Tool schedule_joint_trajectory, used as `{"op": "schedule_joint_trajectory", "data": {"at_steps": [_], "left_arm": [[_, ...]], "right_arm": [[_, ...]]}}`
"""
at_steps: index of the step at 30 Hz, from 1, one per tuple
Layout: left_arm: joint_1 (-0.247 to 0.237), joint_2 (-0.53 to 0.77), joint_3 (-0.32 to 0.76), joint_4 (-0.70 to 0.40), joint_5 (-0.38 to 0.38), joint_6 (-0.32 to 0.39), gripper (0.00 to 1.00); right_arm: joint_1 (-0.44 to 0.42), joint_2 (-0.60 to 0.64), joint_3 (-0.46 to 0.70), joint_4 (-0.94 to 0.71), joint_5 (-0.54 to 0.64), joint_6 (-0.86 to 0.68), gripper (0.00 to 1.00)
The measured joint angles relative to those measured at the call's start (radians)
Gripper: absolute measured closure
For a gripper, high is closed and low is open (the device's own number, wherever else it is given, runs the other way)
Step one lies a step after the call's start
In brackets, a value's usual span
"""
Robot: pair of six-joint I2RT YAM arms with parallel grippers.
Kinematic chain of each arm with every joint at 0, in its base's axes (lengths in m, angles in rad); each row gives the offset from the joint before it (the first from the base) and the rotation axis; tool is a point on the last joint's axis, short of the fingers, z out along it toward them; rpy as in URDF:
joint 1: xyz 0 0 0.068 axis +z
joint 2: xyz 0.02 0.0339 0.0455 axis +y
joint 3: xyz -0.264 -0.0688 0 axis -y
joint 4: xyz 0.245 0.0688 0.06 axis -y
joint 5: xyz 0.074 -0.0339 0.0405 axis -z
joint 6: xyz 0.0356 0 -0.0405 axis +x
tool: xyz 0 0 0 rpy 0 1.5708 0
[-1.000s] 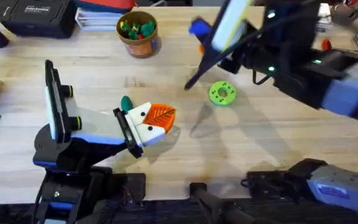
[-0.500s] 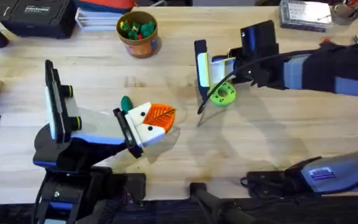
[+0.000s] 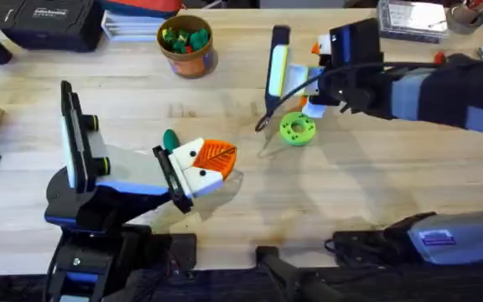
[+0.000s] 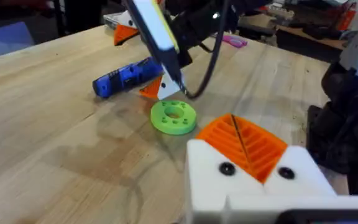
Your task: Pick up the gripper from the table and insert it into the empty holder that is missing its gripper. Then pick up a screw, insert it into the mounting hole, and use the screwdriver to tighten it. Finally, clean up the table by picking up the vegetable and placing it into the bucket.
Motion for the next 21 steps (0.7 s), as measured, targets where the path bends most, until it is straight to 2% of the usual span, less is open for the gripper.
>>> {"op": "schedule_joint_trajectory", "data": {"at_steps": [8,11,12,16,17,21], "left_arm": [[0.0,0.0,0.0,0.0,0.0,0.001,0.989],[0.0,0.0,0.0,0.0,0.0,0.003,0.802],[0.0,0.0,0.0,0.0,0.0,0.005,0.706],[0.0,0.0,0.0,0.0,0.0,0.006,0.111],[0.0,0.0,0.0,0.0,0.0,0.006,0.037],[0.0,0.0,0.0,0.0,0.0,0.006,0.015]], "right_arm": [[0.007,-0.198,0.083,-0.196,0.0,0.311,0.009],[0.043,-0.293,0.103,-0.231,0.0,0.42,0.007],[0.059,-0.322,0.104,-0.242,0.0,0.448,0.007],[0.139,-0.434,0.105,-0.28,-0.001,0.598,0.007],[0.16,-0.463,0.105,-0.291,-0.001,0.651,0.007],[0.217,-0.556,0.105,-0.347,-0.001,0.874,0.007]]}}
